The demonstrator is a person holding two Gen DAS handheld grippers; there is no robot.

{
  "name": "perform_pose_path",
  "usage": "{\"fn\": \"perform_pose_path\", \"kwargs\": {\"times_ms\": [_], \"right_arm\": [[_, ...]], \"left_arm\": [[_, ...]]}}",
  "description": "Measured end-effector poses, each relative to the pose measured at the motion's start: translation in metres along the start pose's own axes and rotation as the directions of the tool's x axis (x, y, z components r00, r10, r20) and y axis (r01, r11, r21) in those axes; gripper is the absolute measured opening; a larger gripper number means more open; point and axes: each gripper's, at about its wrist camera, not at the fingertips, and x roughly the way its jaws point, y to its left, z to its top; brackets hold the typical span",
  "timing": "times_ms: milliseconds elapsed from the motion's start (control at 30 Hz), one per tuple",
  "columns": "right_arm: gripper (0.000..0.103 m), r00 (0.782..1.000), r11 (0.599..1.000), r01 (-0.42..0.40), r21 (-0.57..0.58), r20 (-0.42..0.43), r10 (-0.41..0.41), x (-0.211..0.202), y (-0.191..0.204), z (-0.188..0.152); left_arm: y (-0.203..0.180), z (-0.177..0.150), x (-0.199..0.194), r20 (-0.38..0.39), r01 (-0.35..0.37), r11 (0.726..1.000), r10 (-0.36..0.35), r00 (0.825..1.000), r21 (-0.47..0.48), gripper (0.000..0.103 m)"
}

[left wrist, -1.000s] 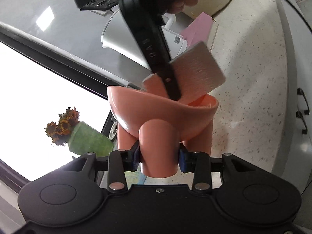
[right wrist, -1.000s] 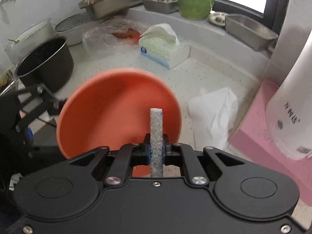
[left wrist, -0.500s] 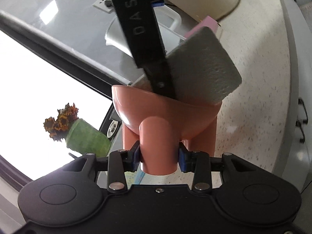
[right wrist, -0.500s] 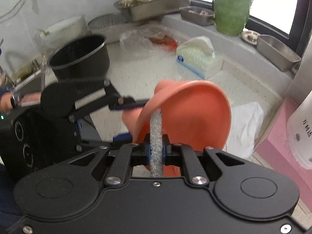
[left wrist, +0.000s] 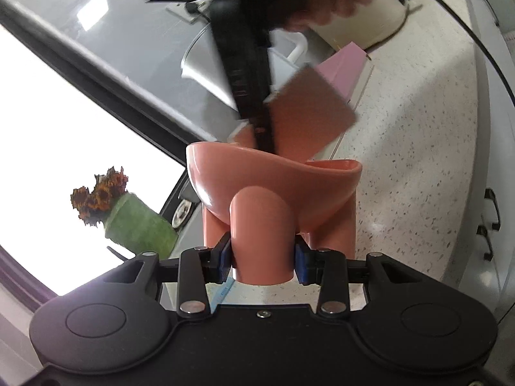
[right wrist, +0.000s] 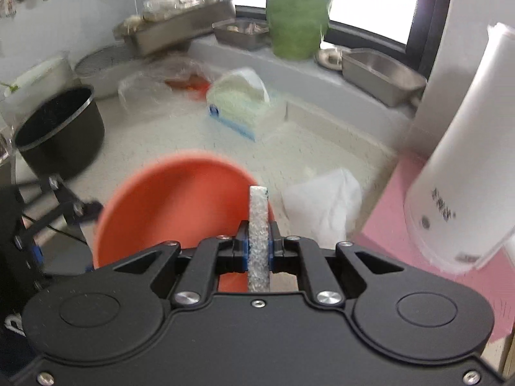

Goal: Clean bowl
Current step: 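Hold the bowl by its foot with the left gripper while the right gripper scrubs inside with the sponge, then set the bowl upside down on the counter with the left gripper while the right gripper releases the sponge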

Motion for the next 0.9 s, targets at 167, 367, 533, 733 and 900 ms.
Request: {"fn": "perform_pose_path", "kwargs": {"times_ms": [167,367,533,733,900], "right_arm": [[0.012,0.998,0.999,-0.051,0.010,-0.034,0.052,-0.003,0.008,-0.015],[0.012,0.991,0.988,-0.127,0.090,-0.024,0.129,-0.020,0.004,-0.026],[0.012,0.999,0.988,-0.049,0.145,-0.006,0.050,-0.042,-0.022,-0.031],[0.012,0.987,0.971,0.161,0.177,-0.005,-0.162,-0.058,-0.058,-0.039],[0.012,0.972,0.971,0.227,0.070,-0.079,-0.222,-0.026,-0.050,-0.055]], "left_arm": [[0.000,0.001,0.003,-0.022,-0.009,1.000,0.009,1.000,-0.026,0.037],[0.005,-0.005,0.011,-0.079,-0.013,0.996,0.006,0.997,-0.086,0.037],[0.021,-0.011,0.014,-0.119,-0.066,0.980,0.044,0.992,-0.187,0.037],[0.040,-0.010,0.015,-0.145,-0.095,0.954,0.055,0.988,-0.284,0.037],[0.036,-0.011,0.017,-0.165,-0.069,0.954,0.021,0.986,-0.292,0.037]]}}
